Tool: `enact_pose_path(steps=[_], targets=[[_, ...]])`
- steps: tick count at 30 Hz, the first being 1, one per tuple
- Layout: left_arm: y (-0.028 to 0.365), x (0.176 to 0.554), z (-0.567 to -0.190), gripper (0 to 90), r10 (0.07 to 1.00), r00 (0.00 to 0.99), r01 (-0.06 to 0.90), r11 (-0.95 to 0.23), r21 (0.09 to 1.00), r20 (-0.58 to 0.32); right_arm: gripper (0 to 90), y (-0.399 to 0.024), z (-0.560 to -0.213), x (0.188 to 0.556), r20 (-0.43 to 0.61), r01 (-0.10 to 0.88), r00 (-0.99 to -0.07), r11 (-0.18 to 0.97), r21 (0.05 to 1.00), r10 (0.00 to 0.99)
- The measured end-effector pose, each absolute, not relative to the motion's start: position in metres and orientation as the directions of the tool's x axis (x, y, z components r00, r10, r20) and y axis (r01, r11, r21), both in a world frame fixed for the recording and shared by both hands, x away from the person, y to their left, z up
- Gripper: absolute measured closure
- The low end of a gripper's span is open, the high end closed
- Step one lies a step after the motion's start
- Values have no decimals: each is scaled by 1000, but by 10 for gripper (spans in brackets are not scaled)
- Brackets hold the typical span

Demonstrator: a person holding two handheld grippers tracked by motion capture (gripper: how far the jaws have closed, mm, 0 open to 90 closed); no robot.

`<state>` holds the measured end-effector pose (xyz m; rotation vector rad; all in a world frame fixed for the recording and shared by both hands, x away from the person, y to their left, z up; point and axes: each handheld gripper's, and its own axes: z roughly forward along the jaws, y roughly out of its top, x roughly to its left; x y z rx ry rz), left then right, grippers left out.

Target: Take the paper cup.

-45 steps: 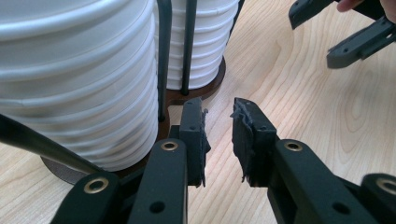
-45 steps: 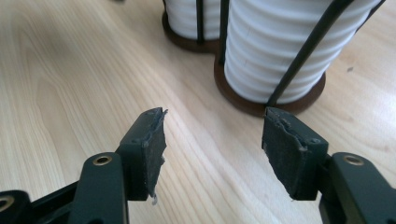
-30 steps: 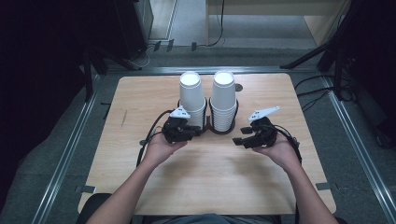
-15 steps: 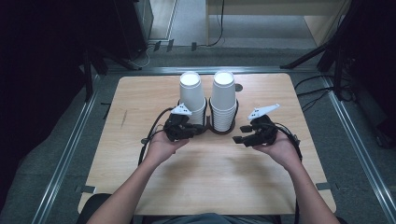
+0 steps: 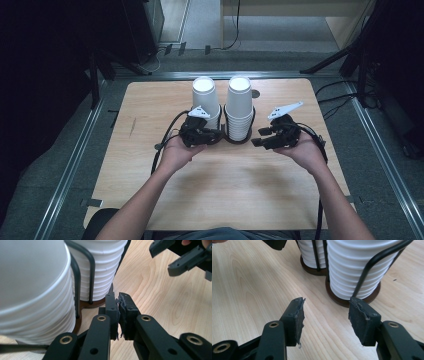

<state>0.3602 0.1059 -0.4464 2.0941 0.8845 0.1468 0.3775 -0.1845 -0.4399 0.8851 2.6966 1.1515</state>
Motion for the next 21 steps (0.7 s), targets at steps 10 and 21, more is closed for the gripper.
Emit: enact_pose_path(steps=[10,21], targets=[[93,367,-436,888,632,753,529,-418,739,-181,392,-187,-416,390,138,482,-827,560,673,545],[79,375,-426,897,641,748,530,-424,735,-169,369,-181,-392,403,111,465,-829,565,682,548]])
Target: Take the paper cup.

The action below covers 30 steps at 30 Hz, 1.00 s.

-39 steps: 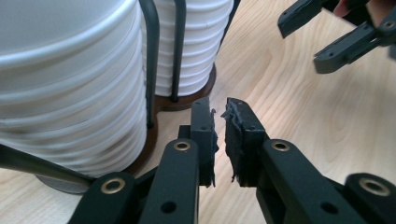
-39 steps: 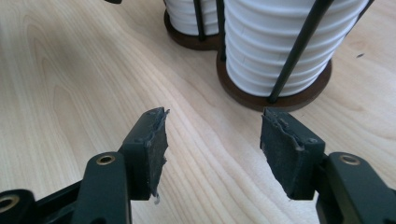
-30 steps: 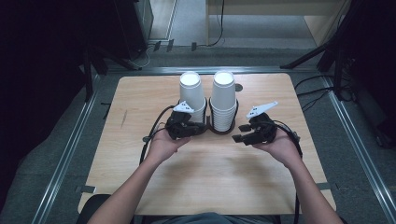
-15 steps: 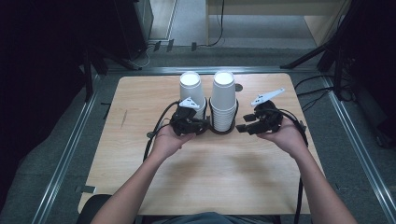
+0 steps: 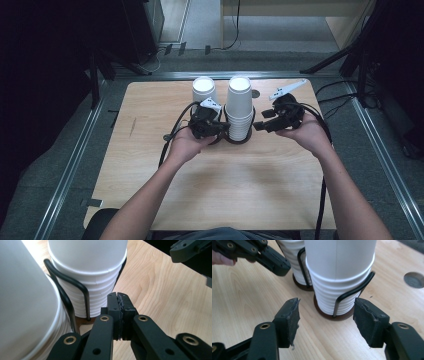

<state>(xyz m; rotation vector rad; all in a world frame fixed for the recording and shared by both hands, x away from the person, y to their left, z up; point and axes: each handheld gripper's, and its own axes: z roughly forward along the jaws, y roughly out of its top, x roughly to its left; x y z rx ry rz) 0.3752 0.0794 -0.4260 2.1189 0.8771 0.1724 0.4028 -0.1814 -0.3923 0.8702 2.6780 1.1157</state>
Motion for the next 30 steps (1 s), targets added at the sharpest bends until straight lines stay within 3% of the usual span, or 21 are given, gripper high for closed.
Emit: enact_pose_path(steps=[16,30], targets=[[63,386,-425,897,697,709,545,-440,713,-111,269,-165,-367,425,89,443,-832,559,701,548],[54,387,-429,896,716,688,561,-420,714,-120,181,-135,-348,442,69,430,-828,551,715,557]])
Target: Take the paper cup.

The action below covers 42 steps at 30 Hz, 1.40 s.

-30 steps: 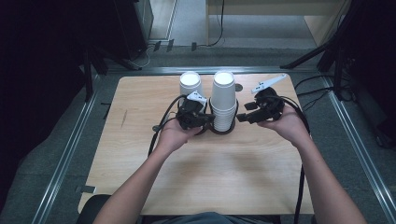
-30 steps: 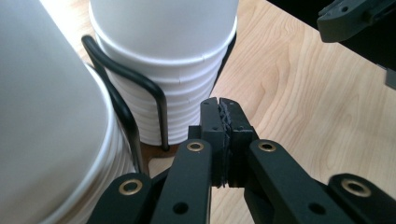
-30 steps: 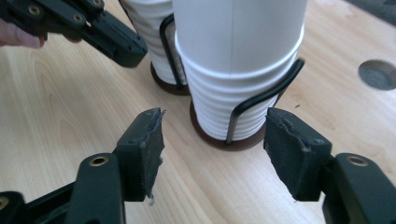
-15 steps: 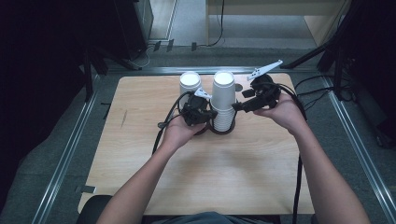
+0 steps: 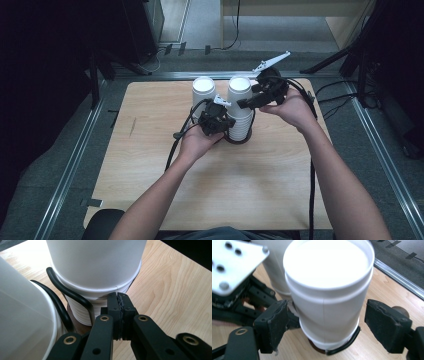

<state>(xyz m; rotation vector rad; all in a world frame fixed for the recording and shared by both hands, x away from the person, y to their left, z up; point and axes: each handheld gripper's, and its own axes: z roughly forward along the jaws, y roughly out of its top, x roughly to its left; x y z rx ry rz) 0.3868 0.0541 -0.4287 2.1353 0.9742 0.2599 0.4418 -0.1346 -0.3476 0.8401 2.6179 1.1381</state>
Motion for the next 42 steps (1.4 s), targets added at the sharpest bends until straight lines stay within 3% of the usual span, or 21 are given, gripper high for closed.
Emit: enact_pose_path(steps=[14,17,21,37,42], targets=[[53,386,-429,896,720,685,559,-420,715,-113,155,-103,-339,453,27,452,-797,568,688,603],[52,385,-429,896,722,683,559,-418,716,-111,220,-96,-336,451,-23,435,-790,586,684,613],[52,385,-429,897,720,686,555,-427,714,-104,236,-94,-333,450,-44,431,-788,601,673,614],[51,385,-429,896,715,693,551,-438,711,-96,247,-90,-328,450,-52,448,-786,625,640,616],[51,384,-429,895,718,691,548,-443,709,-86,254,-99,-312,450,-4,440,-785,561,701,620]])
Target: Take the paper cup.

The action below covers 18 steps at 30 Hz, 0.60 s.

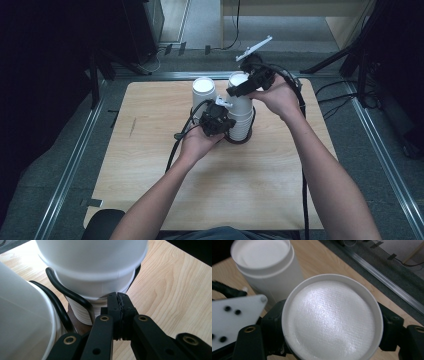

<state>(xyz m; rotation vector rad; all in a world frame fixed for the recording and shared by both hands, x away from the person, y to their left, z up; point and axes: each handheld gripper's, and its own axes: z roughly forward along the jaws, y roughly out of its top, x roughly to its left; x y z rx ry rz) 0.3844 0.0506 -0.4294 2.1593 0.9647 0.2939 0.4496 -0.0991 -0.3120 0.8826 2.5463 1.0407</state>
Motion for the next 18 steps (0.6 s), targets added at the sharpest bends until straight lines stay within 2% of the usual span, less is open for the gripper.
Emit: enact_pose_path(steps=[18], targets=[[58,387,-428,813,690,711,552,-430,714,-133,247,-109,-245,432,-27,402,-804,577,711,594]])
